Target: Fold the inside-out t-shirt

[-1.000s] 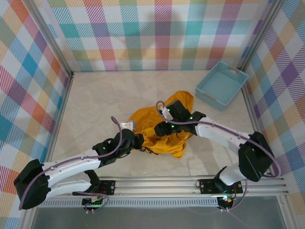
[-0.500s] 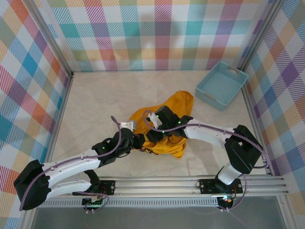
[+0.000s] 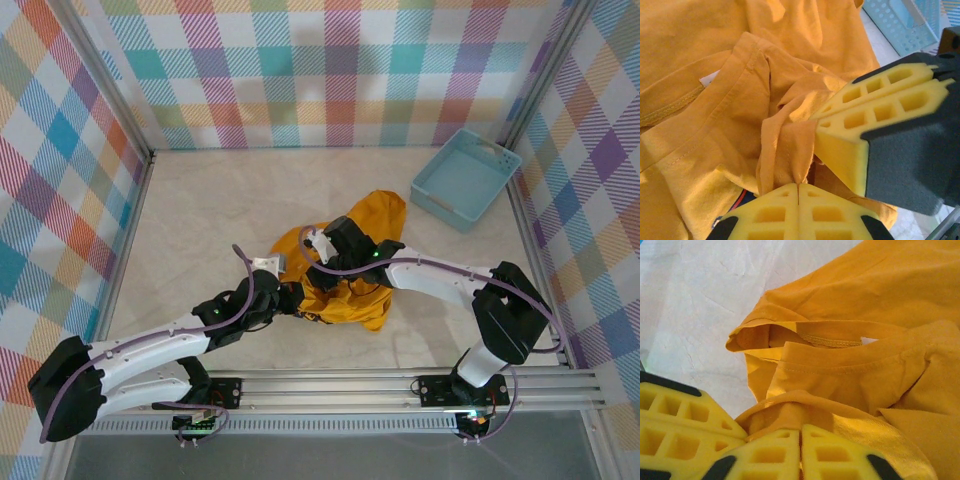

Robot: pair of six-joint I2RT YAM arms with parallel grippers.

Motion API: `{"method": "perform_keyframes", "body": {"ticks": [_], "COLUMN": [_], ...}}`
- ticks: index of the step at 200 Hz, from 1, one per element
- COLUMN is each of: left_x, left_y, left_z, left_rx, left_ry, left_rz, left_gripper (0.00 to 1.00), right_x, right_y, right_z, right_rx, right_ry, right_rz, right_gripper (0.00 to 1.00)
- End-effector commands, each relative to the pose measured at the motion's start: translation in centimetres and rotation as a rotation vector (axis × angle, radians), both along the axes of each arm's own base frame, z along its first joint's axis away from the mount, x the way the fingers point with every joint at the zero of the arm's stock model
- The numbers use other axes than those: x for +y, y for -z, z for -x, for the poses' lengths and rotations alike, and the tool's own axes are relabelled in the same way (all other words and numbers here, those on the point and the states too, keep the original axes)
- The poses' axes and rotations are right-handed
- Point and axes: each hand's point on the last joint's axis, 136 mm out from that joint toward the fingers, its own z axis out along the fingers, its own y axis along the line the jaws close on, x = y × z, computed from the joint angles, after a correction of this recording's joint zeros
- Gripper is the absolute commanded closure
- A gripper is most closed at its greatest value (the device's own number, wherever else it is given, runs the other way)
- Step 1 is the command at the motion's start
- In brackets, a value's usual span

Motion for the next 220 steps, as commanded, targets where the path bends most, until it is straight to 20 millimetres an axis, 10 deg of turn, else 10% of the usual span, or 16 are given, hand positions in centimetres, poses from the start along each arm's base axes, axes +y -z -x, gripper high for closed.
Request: {"method": "perform_keyframes", "body": {"ticks": [1,109,194,220], "left_x": [0.7,2.8,0.8,-0.5], "left_y": [-0.2,-6.4,-6.7,-6.8], "left_z": [-0.2,-0.1,-0.6,-1.7], "left_rx": [-0.010,-0.175,-0.199,-0.192], "left_ry": [-0.020,0.020,0.067,0.065], "left_rz": [0.000,-0.122,-0.080,-0.076], "left_gripper": [1.00,0.49,0.40,0.61], "right_x": [0.2,1.9,3.2,3.4], "right_y": [-1.5,-9.3,-9.8,-9.5], "right_z": [-0.8,1.5,2.9,2.9], "right_rx": [-0.050,0.006,0.061,0.074], "right_ry": [0.008,-0.047,-0.102,-0.090], "right_rz": [-0.004,-0.093,-0.106,-0.108], "right_gripper": [0.97,1.00,1.00,1.00]}}
